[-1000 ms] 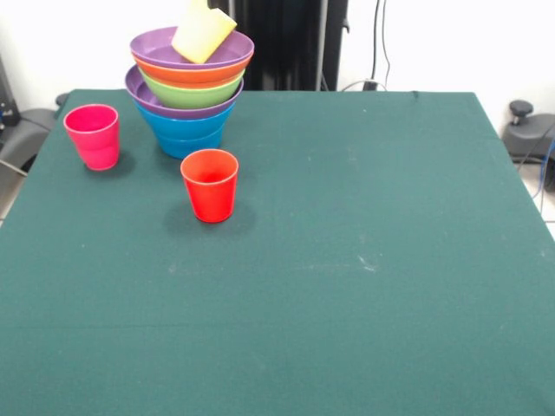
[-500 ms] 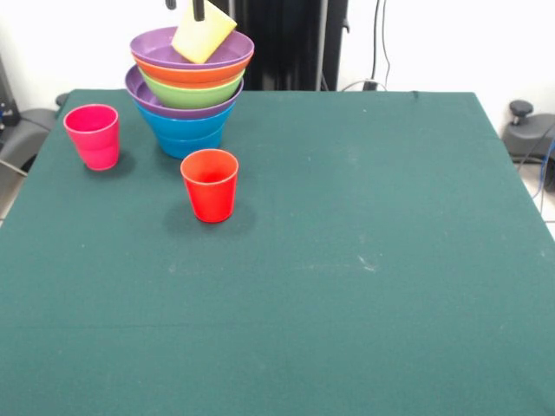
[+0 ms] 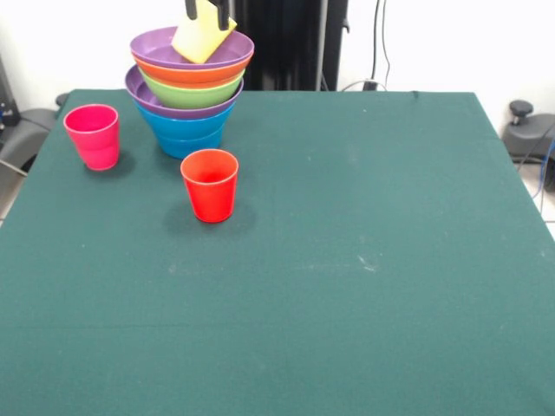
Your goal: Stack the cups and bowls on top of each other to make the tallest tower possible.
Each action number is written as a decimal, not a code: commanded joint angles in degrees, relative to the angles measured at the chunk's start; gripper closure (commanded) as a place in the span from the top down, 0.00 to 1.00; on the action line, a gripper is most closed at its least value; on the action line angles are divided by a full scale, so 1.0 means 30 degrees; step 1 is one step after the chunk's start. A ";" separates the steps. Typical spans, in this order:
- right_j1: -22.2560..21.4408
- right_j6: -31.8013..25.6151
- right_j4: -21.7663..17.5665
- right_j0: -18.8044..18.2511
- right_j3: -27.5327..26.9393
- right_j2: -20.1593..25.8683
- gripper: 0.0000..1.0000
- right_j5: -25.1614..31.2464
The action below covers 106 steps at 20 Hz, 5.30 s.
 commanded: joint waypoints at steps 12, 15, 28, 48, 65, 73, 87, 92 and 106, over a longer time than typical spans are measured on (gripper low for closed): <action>0.5555 0.0842 -0.2741 0.2290 -0.3931 -0.0814 1.00 -0.1763; 0.5261 0.1102 -0.2545 0.2646 -0.3958 -0.0951 1.00 -0.1394; 0.3012 0.0824 -0.0793 0.3221 -0.3031 -0.0598 1.00 0.0895; -0.0577 -0.0367 0.1251 0.3101 -0.2372 0.0083 1.00 0.5041; 0.0506 0.0860 0.0877 0.4053 -0.2626 -0.0337 1.00 0.3946; 0.3706 0.2229 -0.0341 0.4802 -0.4100 -0.1267 1.00 0.1297; 0.5149 0.1027 0.0120 0.4791 -0.5251 -0.2096 1.00 0.0927; 0.5331 0.0800 0.0234 0.4642 -0.5297 -0.1990 1.00 0.0812; 0.2104 -0.0112 0.1191 0.4426 -0.3975 -0.1742 1.00 0.3744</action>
